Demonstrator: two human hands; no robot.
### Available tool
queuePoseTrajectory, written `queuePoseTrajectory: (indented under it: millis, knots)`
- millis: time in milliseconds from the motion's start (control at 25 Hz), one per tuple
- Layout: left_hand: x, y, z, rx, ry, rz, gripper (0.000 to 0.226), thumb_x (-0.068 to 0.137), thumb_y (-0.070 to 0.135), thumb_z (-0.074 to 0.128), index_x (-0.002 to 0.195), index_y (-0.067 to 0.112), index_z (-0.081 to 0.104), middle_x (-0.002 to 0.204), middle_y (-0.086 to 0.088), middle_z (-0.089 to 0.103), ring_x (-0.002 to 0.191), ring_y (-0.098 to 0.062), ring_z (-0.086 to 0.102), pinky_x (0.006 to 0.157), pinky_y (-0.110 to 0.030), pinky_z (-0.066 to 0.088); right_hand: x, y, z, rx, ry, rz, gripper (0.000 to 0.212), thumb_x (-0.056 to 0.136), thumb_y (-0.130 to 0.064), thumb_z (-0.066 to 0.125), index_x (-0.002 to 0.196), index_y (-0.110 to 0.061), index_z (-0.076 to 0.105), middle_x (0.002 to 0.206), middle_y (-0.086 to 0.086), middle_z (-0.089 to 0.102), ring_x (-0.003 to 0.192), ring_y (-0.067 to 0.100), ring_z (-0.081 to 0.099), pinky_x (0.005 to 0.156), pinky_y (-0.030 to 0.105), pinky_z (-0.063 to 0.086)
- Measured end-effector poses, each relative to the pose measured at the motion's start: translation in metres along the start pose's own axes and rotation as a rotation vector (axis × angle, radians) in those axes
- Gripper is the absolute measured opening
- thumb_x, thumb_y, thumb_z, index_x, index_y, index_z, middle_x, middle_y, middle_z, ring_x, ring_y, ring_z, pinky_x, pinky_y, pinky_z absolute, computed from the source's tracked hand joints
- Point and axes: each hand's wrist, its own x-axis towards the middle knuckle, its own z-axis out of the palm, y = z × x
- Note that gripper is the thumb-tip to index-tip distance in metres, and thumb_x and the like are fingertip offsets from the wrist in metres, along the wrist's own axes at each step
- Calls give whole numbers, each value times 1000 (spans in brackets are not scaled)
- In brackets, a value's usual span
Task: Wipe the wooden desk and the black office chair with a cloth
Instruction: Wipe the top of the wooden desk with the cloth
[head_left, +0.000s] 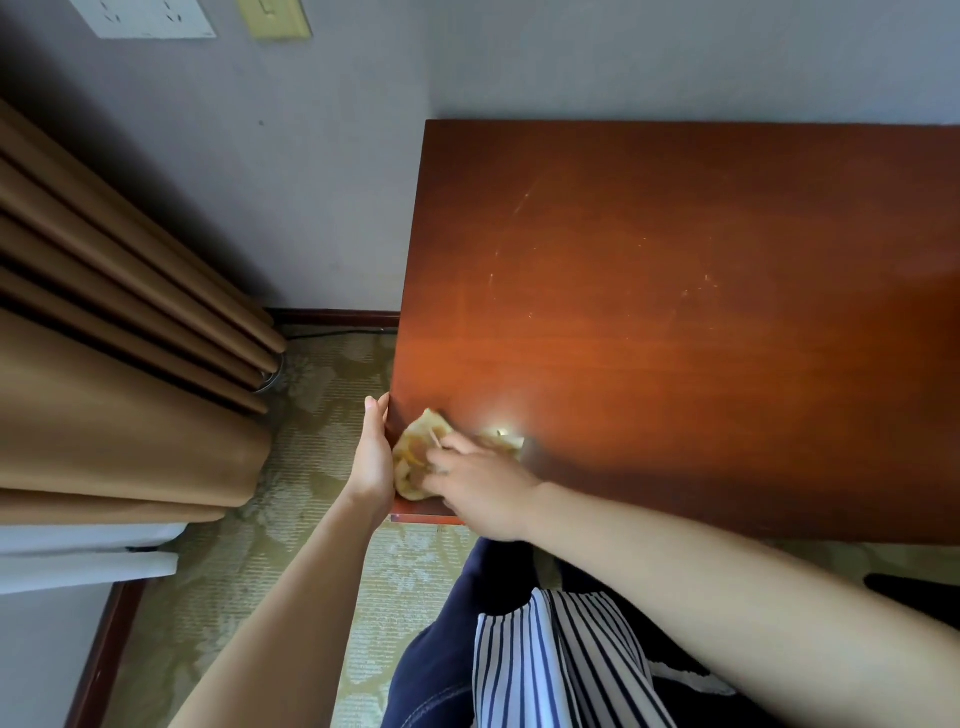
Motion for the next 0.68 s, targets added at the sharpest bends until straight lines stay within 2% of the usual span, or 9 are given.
queuePoseTrajectory:
  millis: [120,160,240,280,360,440,560,680]
  knots:
    - [-4,3,3,14,-85,-19,55,98,57,18,107,35,68,110,1,71,104,-17,66,78,-28,55,-25,5,10,78,43,-82,50,86,2,51,128,-23,56,128,0,54,122,25,39,98,44,34]
    - [-6,3,4,33,-85,-28,53,97,57,22,112,33,66,116,-1,68,108,-19,64,83,-33,55,-35,10,13,90,63,-87,50,85,1,52,127,-25,58,132,-1,54,120,26,42,96,43,34]
    - [-1,0,2,142,0,-21,53,95,57,32,137,27,44,138,-4,52,126,-22,50,106,-44,39,-52,22,16,77,135,-62,48,82,1,57,121,-25,63,133,-4,56,112,26,51,88,40,40]
    - [1,-1,1,215,46,-13,59,93,58,36,144,29,32,145,-2,44,132,-21,41,112,-46,29,-59,28,16,51,183,-42,48,77,2,63,116,-26,66,129,-5,59,105,26,56,83,38,44]
    - [1,1,2,328,77,-21,76,83,66,40,148,34,18,149,4,37,136,-20,34,116,-45,21,-71,43,15,6,247,24,49,64,0,77,105,-27,72,120,-5,65,91,22,63,74,31,51]
    - [0,2,4,378,60,-13,86,73,68,39,149,35,15,149,7,36,138,-20,33,116,-46,18,-80,64,9,21,267,127,52,61,-1,80,106,-27,72,122,-3,64,91,23,62,74,32,51]
    - [1,2,5,417,33,15,87,73,65,38,150,31,15,149,6,36,137,-20,34,116,-48,17,-95,101,3,46,332,397,57,75,1,68,124,-27,61,137,-6,52,103,24,51,89,41,44]
    - [1,3,7,444,31,38,81,74,62,37,146,27,23,146,2,40,134,-22,37,114,-50,19,-109,131,0,24,414,688,53,89,0,52,132,-29,53,143,-8,46,107,21,43,94,38,40]
